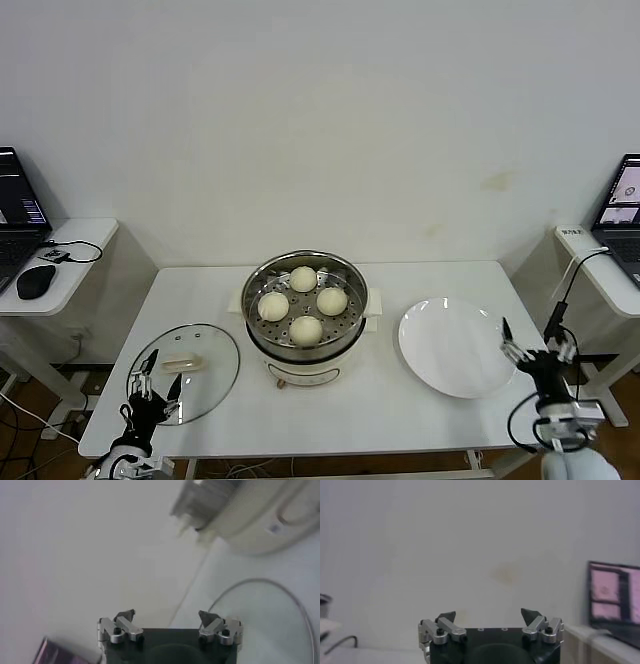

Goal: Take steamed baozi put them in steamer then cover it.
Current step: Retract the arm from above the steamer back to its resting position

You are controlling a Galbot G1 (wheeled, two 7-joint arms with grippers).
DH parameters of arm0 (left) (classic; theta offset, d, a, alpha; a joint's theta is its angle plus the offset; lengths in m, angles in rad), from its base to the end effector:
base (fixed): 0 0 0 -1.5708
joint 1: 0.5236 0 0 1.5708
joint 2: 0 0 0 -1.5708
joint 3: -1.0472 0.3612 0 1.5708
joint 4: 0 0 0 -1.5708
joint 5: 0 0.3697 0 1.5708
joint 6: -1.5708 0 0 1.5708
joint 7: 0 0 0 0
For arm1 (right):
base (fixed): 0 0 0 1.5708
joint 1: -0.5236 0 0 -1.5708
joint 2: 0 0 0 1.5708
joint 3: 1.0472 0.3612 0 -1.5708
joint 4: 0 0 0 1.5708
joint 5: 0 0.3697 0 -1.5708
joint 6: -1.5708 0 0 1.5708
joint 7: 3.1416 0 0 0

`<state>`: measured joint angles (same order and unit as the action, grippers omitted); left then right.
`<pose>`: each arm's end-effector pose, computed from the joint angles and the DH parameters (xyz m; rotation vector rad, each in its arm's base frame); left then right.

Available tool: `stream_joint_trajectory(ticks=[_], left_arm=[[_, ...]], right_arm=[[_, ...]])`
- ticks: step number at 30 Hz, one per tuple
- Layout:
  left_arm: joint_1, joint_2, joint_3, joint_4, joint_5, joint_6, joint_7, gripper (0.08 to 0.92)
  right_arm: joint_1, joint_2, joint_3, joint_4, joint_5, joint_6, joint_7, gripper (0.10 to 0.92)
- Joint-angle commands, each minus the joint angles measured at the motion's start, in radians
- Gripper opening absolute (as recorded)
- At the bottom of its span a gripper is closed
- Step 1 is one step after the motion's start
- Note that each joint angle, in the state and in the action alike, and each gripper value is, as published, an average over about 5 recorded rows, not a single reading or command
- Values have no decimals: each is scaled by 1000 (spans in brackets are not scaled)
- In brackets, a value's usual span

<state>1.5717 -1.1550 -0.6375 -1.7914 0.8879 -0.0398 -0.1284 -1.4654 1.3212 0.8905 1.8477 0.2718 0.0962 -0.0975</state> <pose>0.1901 0.1507 -0.3871 -0.1241 -2.3900 -1.8495 0.2138 -0.1879 -0.3364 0.2579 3.0933 -0.1563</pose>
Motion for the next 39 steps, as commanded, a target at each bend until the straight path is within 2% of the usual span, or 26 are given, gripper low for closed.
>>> stream_joint_trajectory(ticks=[1, 25, 39], left_arm=[[-103, 61, 13, 167, 192, -26, 13, 823], [-317, 59, 99, 292, 211, 17, 39, 823], [-361, 52, 130, 345, 212, 26, 46, 823]], right_arm=[[-105, 60, 106, 19, 4, 14, -2, 823], [-125, 85, 101, 7, -17, 19, -10, 823], [-135, 93, 100, 0, -26, 19, -20, 823]])
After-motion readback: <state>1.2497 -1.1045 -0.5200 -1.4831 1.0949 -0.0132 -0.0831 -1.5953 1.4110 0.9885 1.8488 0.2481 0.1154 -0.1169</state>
